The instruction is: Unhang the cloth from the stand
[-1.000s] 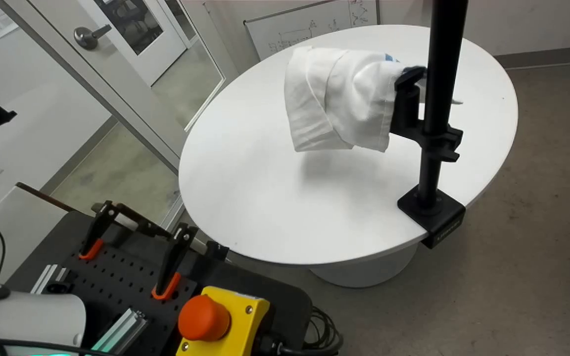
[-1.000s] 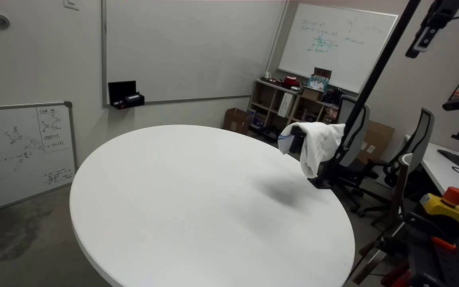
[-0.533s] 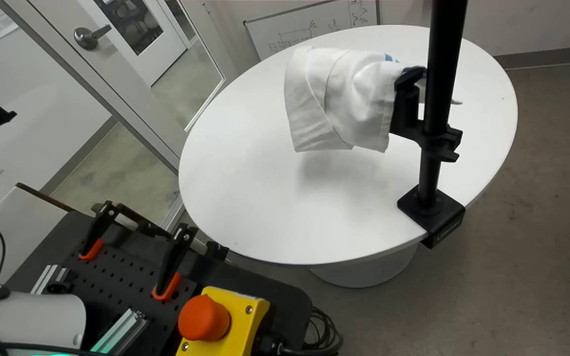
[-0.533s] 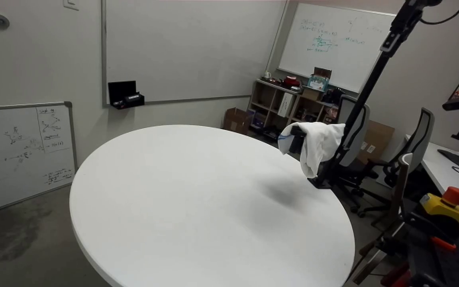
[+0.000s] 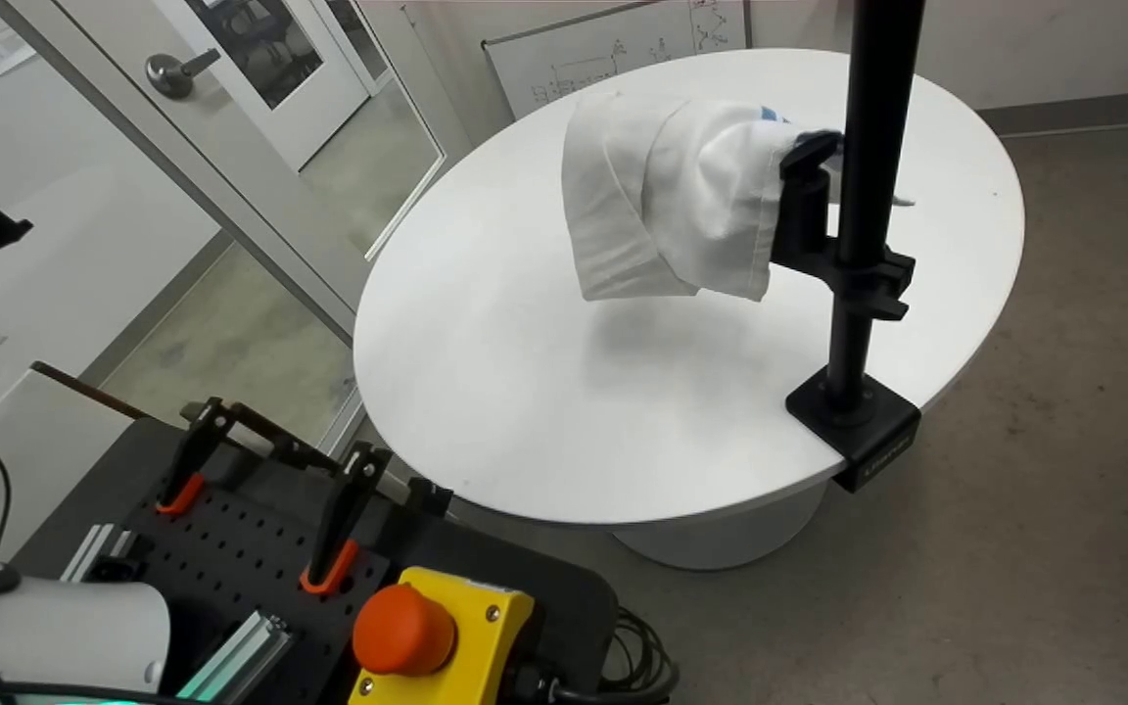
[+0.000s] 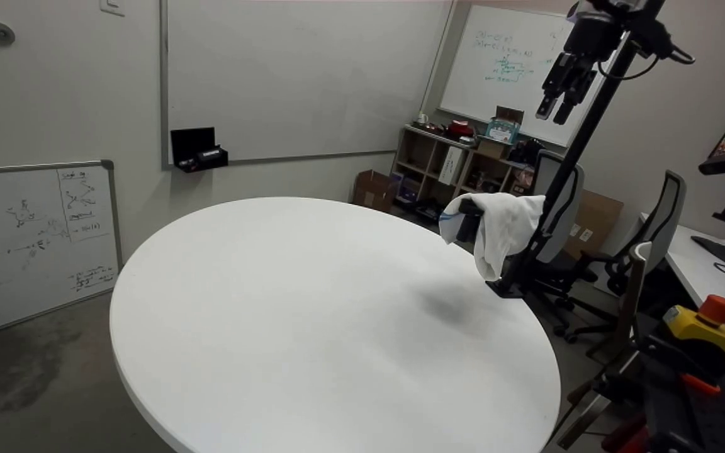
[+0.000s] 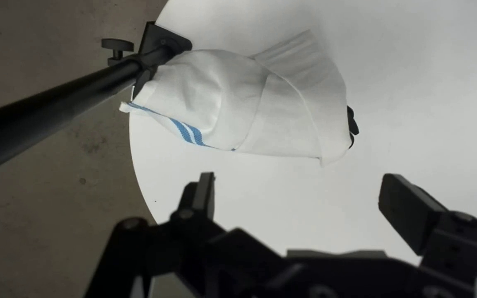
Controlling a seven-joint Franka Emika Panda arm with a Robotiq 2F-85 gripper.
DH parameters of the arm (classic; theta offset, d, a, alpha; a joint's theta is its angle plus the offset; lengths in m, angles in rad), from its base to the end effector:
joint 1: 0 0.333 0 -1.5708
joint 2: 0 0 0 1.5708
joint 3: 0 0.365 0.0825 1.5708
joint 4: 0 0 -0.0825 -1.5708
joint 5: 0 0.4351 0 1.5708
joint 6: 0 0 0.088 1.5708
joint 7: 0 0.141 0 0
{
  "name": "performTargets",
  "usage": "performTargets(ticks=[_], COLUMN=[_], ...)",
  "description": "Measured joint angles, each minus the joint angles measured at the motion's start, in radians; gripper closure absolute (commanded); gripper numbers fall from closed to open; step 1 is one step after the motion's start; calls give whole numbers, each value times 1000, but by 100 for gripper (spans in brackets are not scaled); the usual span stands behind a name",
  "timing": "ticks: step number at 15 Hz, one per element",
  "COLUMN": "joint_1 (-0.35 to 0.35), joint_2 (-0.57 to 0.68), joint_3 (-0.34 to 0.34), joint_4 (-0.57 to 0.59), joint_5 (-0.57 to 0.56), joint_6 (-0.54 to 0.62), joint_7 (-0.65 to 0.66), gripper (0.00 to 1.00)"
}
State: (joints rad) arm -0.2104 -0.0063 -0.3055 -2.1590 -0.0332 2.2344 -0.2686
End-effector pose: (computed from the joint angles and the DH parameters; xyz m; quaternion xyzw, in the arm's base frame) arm 0.5107 -0.2919 0.3948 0.9926 -0.1136 0.0328 0.0271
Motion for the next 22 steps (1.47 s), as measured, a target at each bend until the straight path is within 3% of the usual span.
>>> performTargets(ticks=[8, 22], joint_1=[-29, -30], joint_2=[233, 319], joint_3=[32, 85], joint_4=[123, 129], joint_5=[72, 96], joint_6=[33, 66], joint_7=[71, 158], gripper=[0, 0])
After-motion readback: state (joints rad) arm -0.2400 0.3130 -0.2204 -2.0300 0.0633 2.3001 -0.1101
